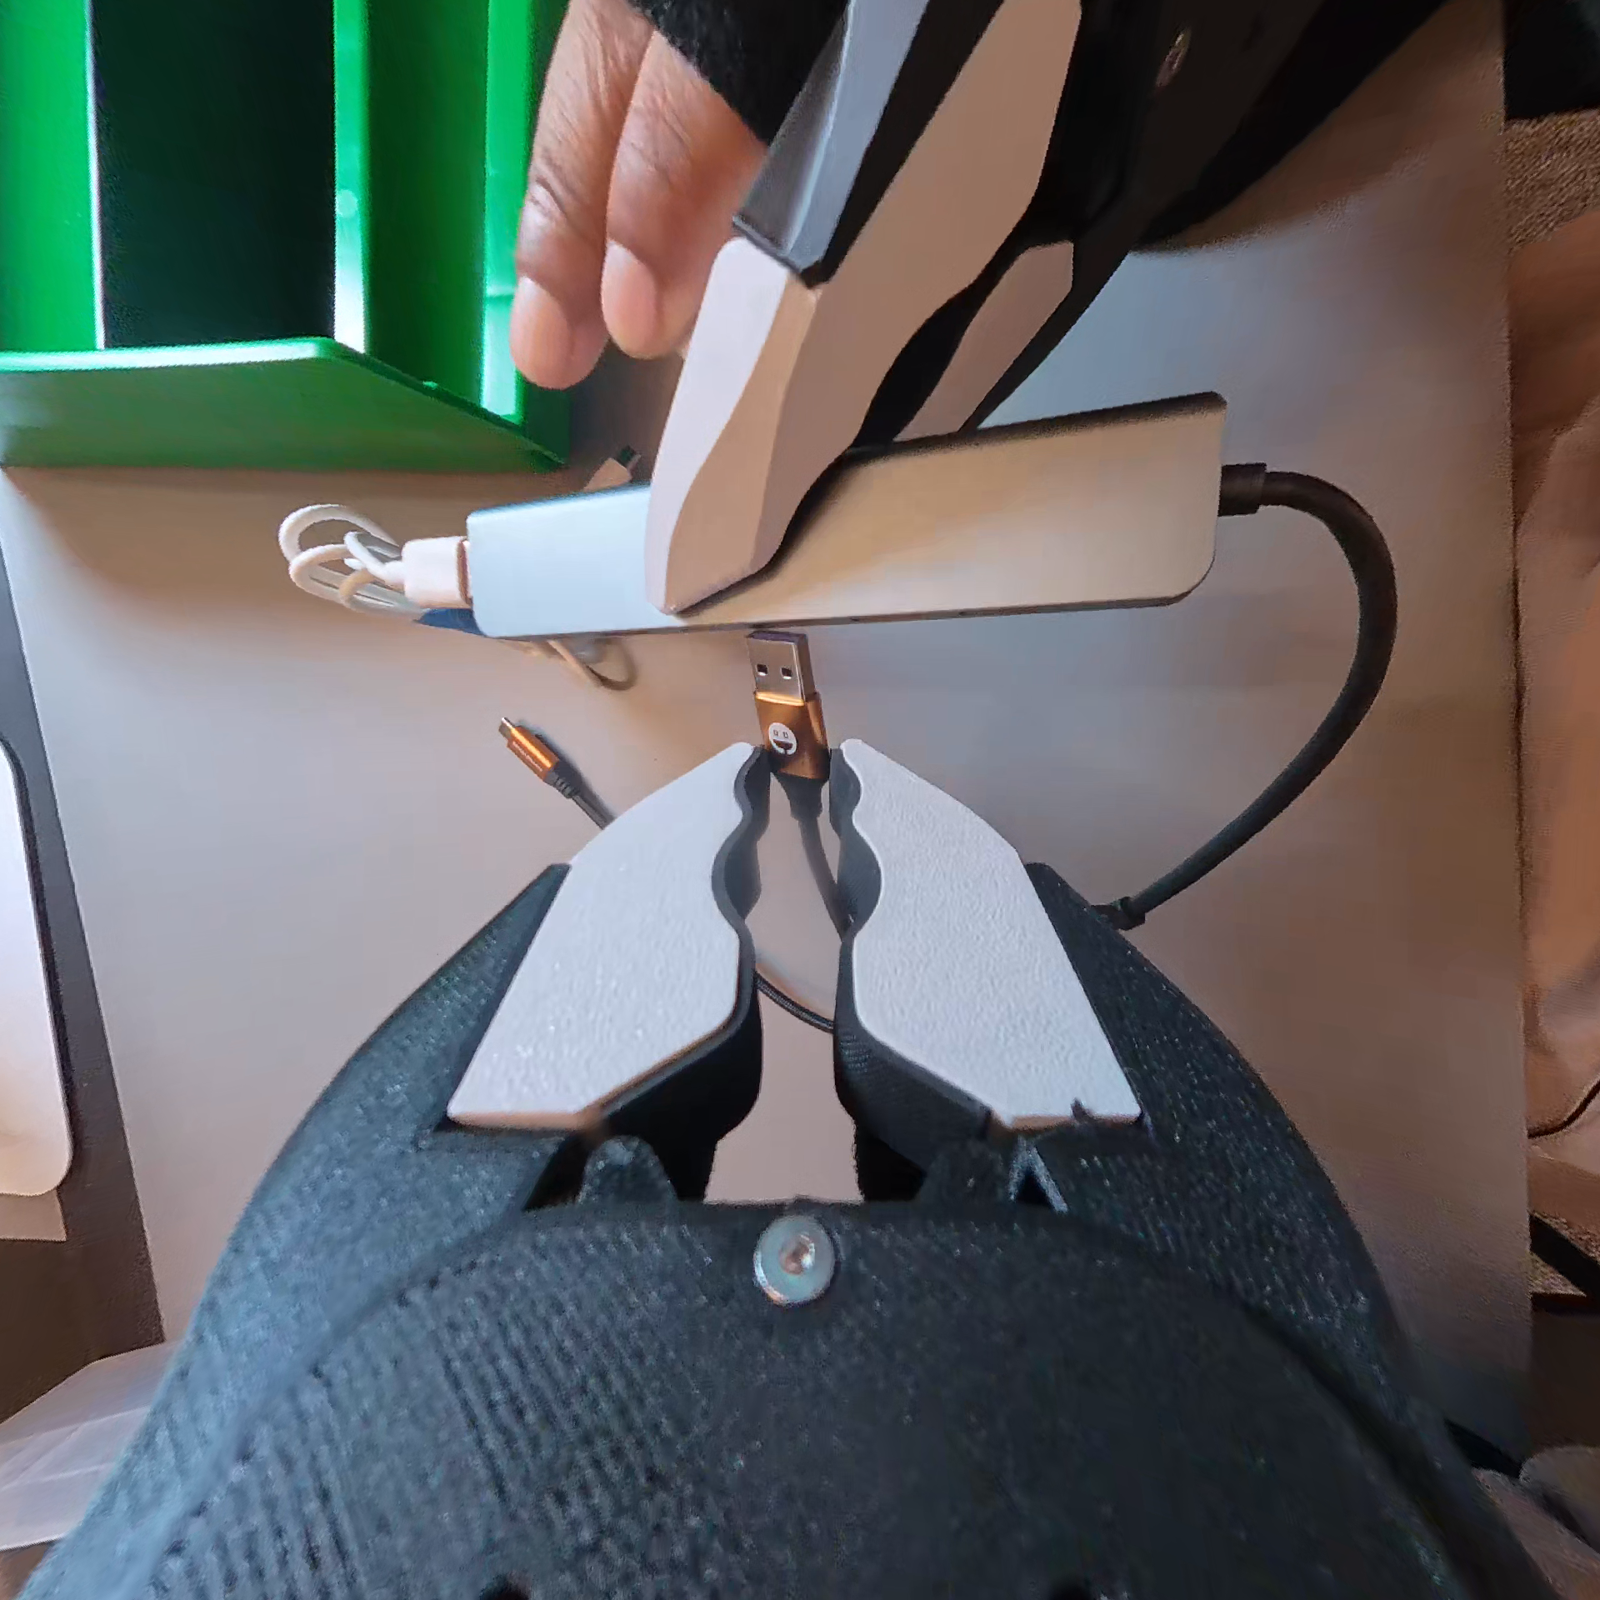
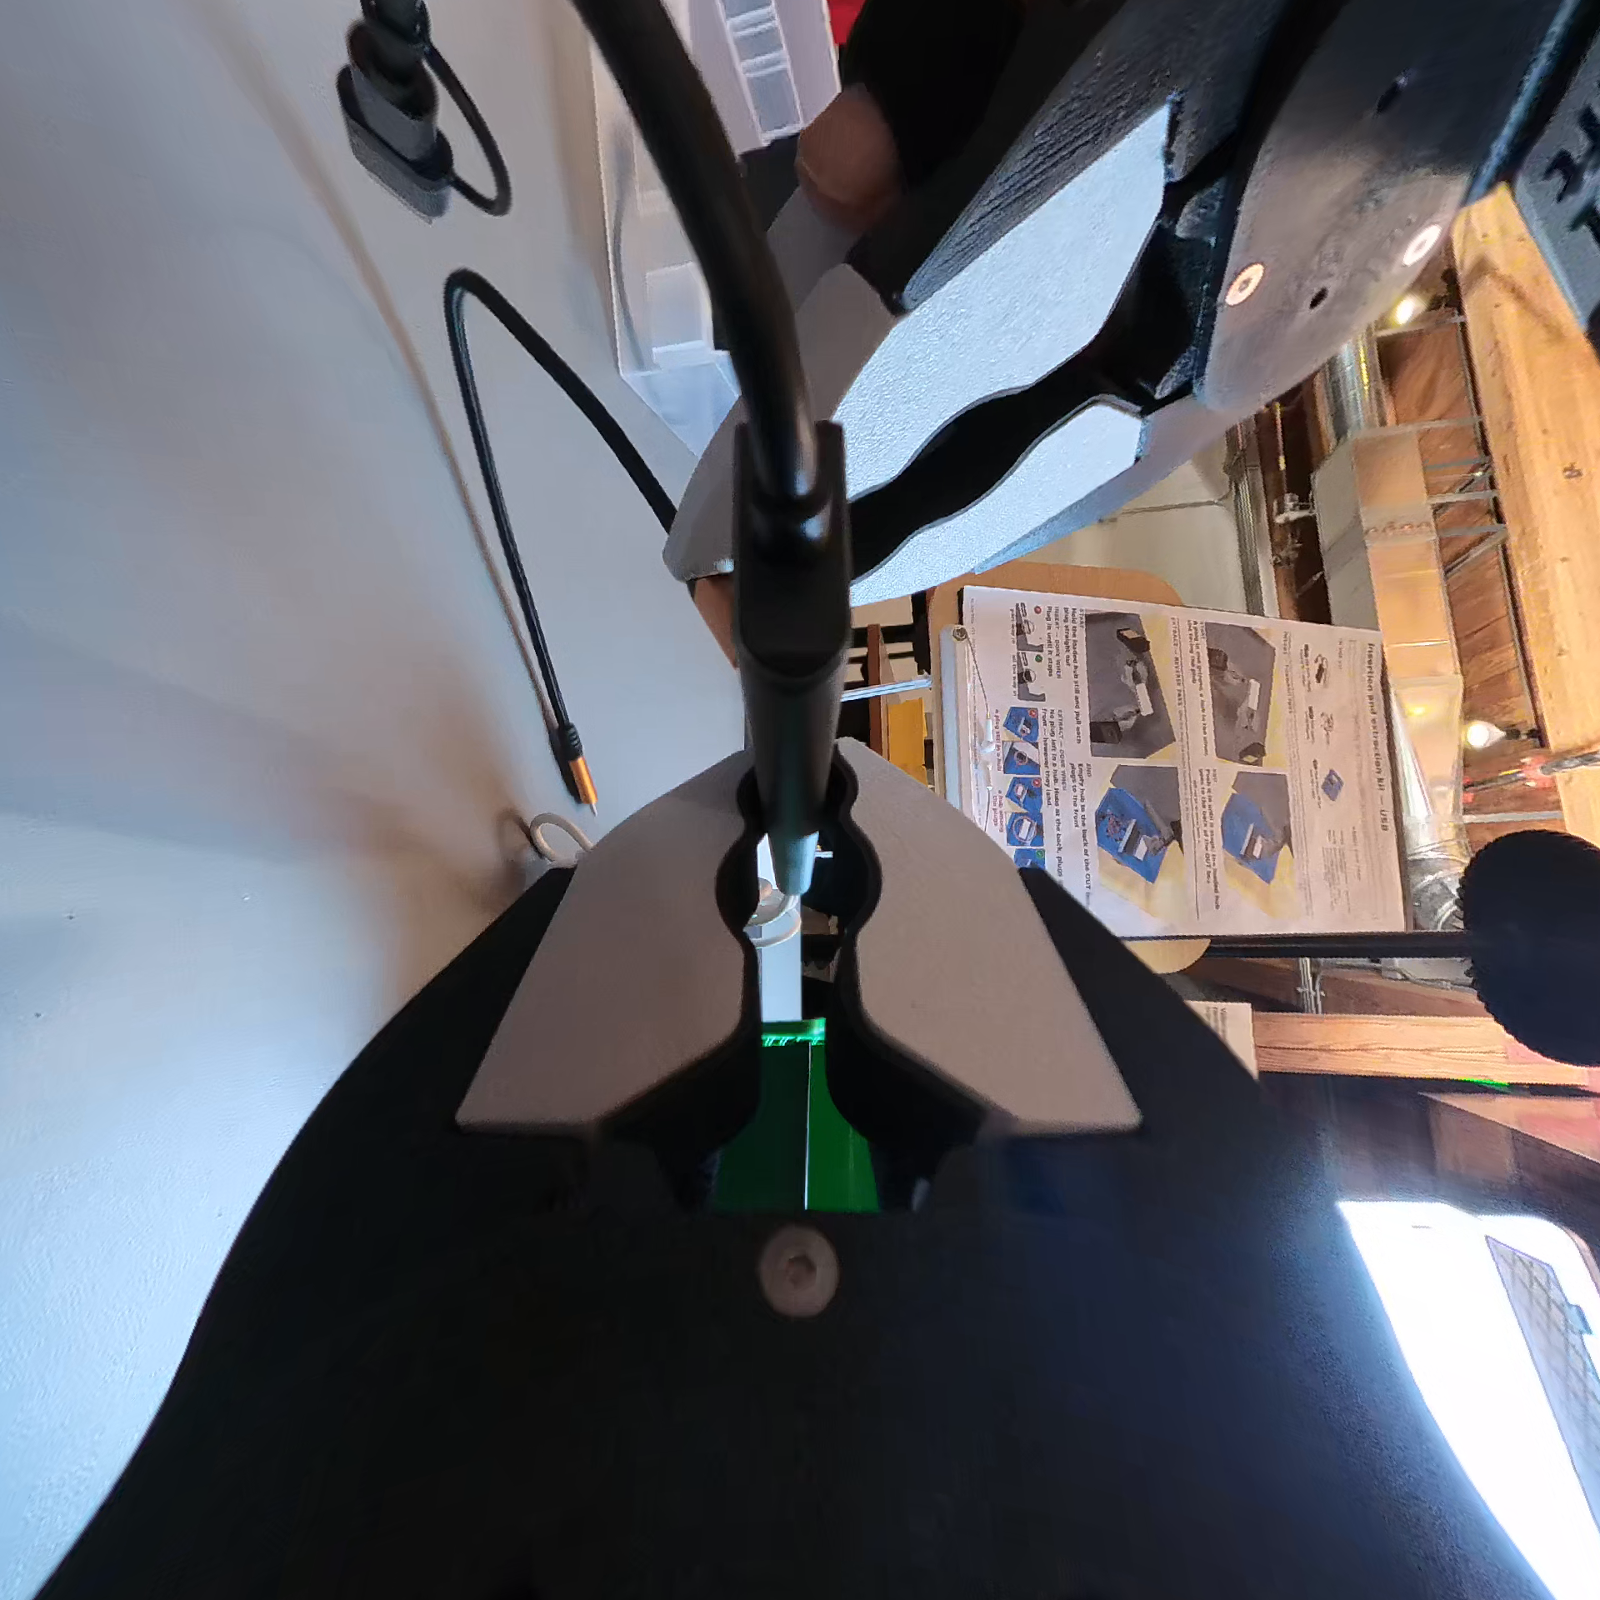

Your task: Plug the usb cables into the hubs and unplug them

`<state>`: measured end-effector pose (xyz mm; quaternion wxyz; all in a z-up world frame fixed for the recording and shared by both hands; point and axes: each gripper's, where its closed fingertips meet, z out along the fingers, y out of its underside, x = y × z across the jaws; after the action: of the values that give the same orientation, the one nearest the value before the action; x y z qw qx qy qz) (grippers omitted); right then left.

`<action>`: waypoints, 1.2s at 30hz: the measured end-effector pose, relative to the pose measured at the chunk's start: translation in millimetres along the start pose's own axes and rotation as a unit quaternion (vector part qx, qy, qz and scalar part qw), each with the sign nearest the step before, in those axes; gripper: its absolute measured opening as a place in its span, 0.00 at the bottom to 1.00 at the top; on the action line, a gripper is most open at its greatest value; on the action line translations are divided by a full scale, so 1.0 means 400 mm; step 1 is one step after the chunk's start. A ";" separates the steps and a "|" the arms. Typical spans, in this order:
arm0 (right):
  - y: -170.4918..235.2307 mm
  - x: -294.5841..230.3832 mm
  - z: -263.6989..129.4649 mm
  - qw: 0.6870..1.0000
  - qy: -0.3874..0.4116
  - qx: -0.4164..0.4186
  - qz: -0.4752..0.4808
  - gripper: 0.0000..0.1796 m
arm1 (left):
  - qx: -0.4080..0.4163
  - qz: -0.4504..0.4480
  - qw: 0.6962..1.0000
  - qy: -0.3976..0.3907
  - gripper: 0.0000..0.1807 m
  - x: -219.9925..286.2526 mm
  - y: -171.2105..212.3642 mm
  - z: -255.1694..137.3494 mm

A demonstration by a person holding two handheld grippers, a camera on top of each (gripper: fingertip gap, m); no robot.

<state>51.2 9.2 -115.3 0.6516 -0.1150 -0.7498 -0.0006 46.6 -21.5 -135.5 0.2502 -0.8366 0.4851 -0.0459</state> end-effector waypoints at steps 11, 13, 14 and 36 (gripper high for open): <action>0.010 -0.029 0.014 0.998 -0.042 -0.029 -0.035 0.06 | -0.048 0.036 0.997 -0.043 0.07 -0.001 0.010 0.015; 0.007 -0.029 0.009 0.998 -0.053 -0.023 -0.034 0.06 | -0.039 0.044 0.998 -0.036 0.07 0.005 0.006 0.011; 0.003 -0.030 0.005 0.997 -0.061 -0.016 -0.034 0.06 | -0.035 0.052 0.997 -0.033 0.07 0.009 0.004 0.007; 0.029 -0.026 -0.018 0.993 -0.108 -0.034 -0.022 0.06 | 0.004 0.069 0.998 0.015 0.05 0.038 0.021 0.046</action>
<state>61.7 17.7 -126.3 0.5627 -0.1199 -0.8174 -0.0275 53.6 -30.8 -157.9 0.2486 -0.7997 0.5448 -0.0427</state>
